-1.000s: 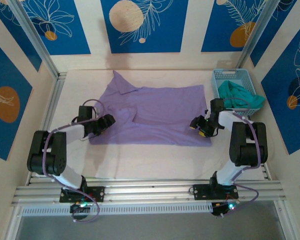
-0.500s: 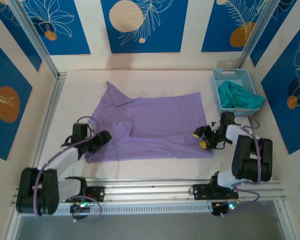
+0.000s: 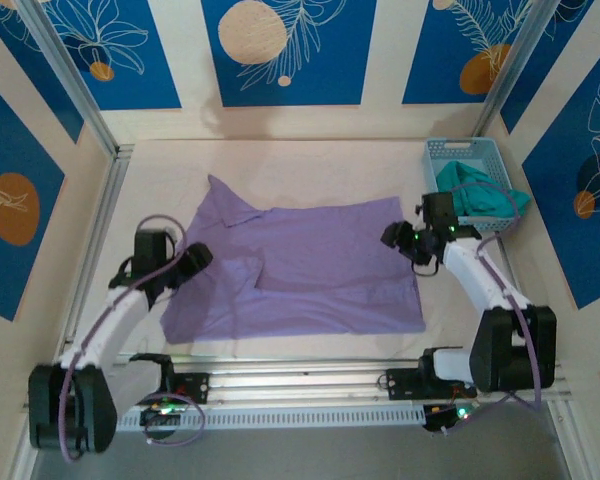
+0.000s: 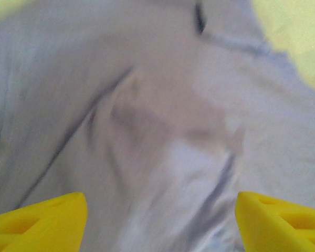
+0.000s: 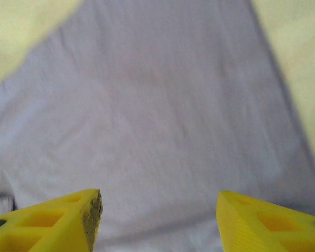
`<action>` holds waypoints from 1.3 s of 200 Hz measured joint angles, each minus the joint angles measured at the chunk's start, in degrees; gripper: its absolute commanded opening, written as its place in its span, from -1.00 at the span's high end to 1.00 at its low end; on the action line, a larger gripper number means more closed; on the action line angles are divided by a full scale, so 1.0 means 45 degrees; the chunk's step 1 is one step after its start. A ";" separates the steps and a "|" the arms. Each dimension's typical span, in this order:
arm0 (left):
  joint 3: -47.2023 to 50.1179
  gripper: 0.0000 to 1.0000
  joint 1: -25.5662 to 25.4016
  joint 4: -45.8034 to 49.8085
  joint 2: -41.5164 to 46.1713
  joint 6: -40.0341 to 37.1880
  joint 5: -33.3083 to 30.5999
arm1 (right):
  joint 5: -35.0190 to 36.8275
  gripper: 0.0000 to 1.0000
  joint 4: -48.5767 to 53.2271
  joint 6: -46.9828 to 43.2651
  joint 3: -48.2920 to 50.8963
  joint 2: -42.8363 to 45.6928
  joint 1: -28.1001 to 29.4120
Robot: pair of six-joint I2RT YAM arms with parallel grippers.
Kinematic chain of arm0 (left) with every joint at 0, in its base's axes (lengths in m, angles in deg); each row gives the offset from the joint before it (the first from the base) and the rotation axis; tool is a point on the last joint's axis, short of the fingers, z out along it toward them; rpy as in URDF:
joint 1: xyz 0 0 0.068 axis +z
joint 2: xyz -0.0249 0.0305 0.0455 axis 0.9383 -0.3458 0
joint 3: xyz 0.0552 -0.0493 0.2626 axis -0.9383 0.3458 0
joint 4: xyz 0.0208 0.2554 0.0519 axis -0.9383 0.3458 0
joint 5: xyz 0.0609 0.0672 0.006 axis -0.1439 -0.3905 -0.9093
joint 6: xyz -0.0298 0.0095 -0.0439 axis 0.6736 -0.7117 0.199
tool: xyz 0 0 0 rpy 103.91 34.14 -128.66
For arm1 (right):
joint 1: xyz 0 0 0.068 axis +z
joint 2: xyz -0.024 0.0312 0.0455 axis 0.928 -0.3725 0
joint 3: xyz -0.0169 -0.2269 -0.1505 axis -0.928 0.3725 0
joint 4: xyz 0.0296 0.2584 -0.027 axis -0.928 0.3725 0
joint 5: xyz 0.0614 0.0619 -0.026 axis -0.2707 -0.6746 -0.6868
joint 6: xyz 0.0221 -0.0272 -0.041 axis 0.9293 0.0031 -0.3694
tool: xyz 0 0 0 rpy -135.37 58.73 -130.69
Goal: Fold the inside-out t-shirt
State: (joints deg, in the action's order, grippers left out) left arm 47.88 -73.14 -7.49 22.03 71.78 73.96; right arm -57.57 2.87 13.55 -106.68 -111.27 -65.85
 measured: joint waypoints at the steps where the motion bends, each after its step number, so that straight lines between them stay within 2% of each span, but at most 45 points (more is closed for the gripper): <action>1: -0.0131 -0.47 0.0000 -0.0112 -0.0185 -0.0024 -0.0039 | 0.0049 -0.20 -0.0029 -0.0019 -0.0063 -0.0073 0.0000; 49: -0.3531 -0.47 0.0034 -0.1783 -0.4862 -0.0903 -0.0607 | 0.2516 -0.15 -0.0194 -0.0763 -0.5411 -0.5615 -0.0165; 90: -0.4279 -0.47 0.0034 -0.2351 -0.6392 -0.0952 -0.0573 | 0.2832 -0.14 0.1132 -0.1073 -0.9345 -0.9622 -0.0262; 123: -0.4964 -0.48 0.0034 -0.2482 -0.7150 -0.0967 -0.0568 | 0.2817 -0.08 0.2302 -0.1268 -1.1492 -1.1740 -0.0257; 158: -0.6018 -0.48 0.0049 -0.2443 -0.8053 -0.1205 -0.0607 | 0.2642 0.29 0.3332 -0.1593 -1.2857 -1.2585 -0.0257; 195: -0.7475 -0.48 0.0233 -0.1894 -0.9330 -0.1622 -0.0709 | 0.2307 0.70 0.3589 -0.1841 -1.3168 -1.2643 -0.0248; 223: -0.9573 -0.42 0.0461 -0.0971 -1.0919 -0.2074 -0.0869 | 0.2200 0.81 0.3725 -0.2118 -1.3168 -1.2648 -0.0248; 260: -1.2823 -0.27 0.0529 0.0364 -1.3226 -0.2827 -0.0845 | 0.2147 0.84 0.3721 -0.2312 -1.3168 -1.2648 -0.0248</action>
State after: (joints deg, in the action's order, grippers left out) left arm -9.82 -70.76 -5.85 -37.49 59.06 70.16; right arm -47.91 19.61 3.15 -165.93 -168.19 -66.96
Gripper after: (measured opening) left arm 0.657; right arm 0.084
